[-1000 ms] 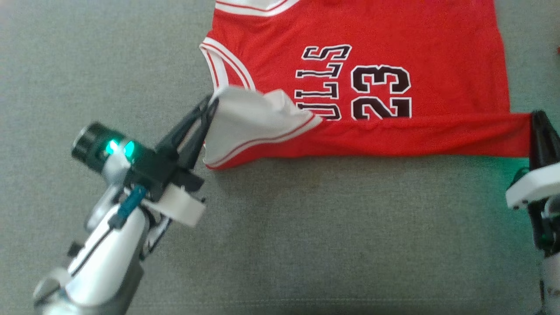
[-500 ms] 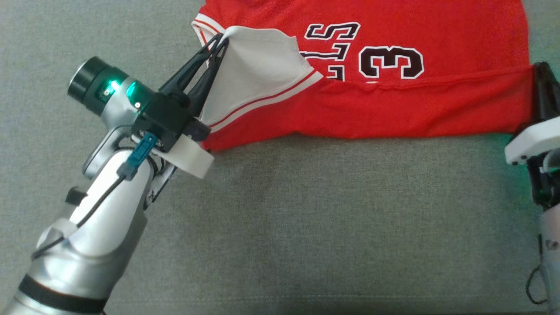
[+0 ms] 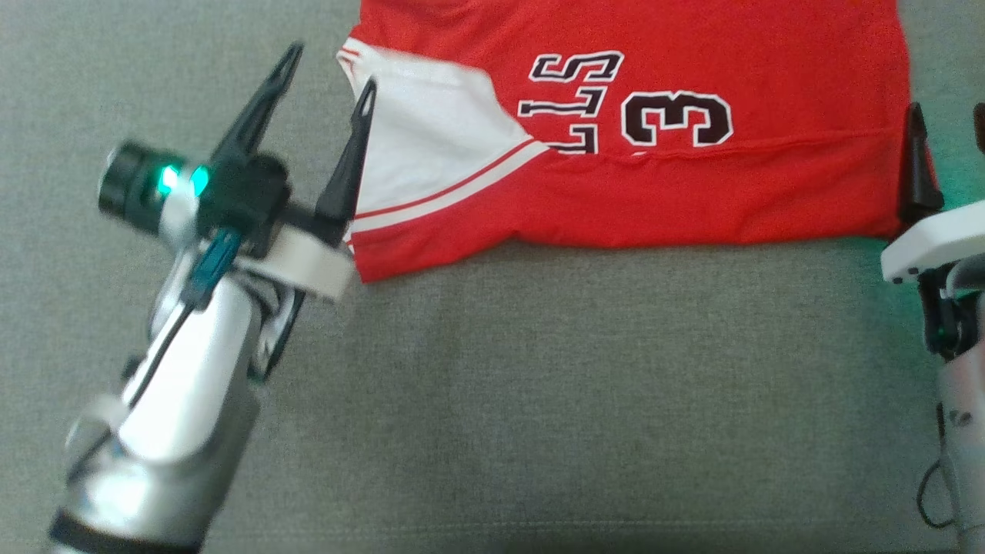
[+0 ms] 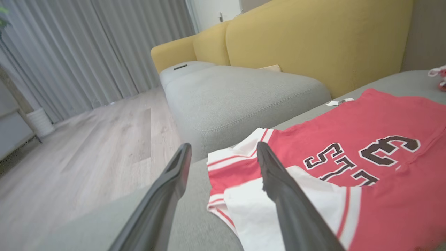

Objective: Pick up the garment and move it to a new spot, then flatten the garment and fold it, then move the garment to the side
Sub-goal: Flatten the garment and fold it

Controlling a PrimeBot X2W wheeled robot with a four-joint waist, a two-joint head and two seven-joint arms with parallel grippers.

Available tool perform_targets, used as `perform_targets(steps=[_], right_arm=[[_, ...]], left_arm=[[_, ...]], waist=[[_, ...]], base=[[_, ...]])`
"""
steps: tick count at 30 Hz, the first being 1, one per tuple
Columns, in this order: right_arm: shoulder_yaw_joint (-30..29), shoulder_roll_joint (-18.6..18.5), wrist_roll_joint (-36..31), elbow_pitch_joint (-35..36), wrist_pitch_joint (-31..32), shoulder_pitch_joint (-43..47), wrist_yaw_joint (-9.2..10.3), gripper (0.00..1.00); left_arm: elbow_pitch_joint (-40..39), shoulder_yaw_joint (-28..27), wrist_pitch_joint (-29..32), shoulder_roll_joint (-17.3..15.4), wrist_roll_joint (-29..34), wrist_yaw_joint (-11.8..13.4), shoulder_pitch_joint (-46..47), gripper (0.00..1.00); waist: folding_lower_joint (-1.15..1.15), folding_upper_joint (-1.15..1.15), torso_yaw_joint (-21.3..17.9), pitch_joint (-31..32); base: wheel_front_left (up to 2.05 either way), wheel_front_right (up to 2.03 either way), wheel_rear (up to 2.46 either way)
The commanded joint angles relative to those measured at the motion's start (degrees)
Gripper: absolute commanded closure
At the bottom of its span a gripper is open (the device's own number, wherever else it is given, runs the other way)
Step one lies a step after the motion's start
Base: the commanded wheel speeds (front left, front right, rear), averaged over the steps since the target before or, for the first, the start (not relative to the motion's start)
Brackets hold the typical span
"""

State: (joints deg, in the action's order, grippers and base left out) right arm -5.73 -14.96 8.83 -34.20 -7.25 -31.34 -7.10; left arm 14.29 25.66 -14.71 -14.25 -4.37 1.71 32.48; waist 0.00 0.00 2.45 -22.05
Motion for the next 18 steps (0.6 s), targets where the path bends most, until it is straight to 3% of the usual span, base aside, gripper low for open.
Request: perform_targets(steps=[1,4,9,18], right_arm=[[0.33,0.06,-0.40,1.81,-0.88,0.99,-0.39,0.00],[-0.79,1.12,-0.45,2.46,-1.71,3.13,-0.39,0.00],[-2.10,2.92,-0.82,4.02,-1.98,6.43,-0.39,0.00],[-2.57,4.52,-1.05,6.66,-0.55,8.50,-0.39,0.00]], left_arm=[[-2.37,-3.11,-0.29,-0.67,-0.97,0.86,-2.15,0.00],[-3.99,-6.75,-0.29,2.21,-5.20,2.26,-8.53,0.00],[-1.74,-9.93,-0.29,8.03,-12.02,1.65,-17.51,0.00],[4.76,-11.26,-0.29,10.41,-13.19,1.64,-18.64,0.00]], waist=[[0.00,0.00,-0.15,1.22],[0.00,0.00,-0.23,2.60],[0.00,0.00,-0.42,3.97],[0.00,0.00,-1.84,4.55]], base=[[0.00,0.00,0.00],[0.00,0.00,0.00],[0.00,0.00,0.00],[0.00,0.00,0.00]])
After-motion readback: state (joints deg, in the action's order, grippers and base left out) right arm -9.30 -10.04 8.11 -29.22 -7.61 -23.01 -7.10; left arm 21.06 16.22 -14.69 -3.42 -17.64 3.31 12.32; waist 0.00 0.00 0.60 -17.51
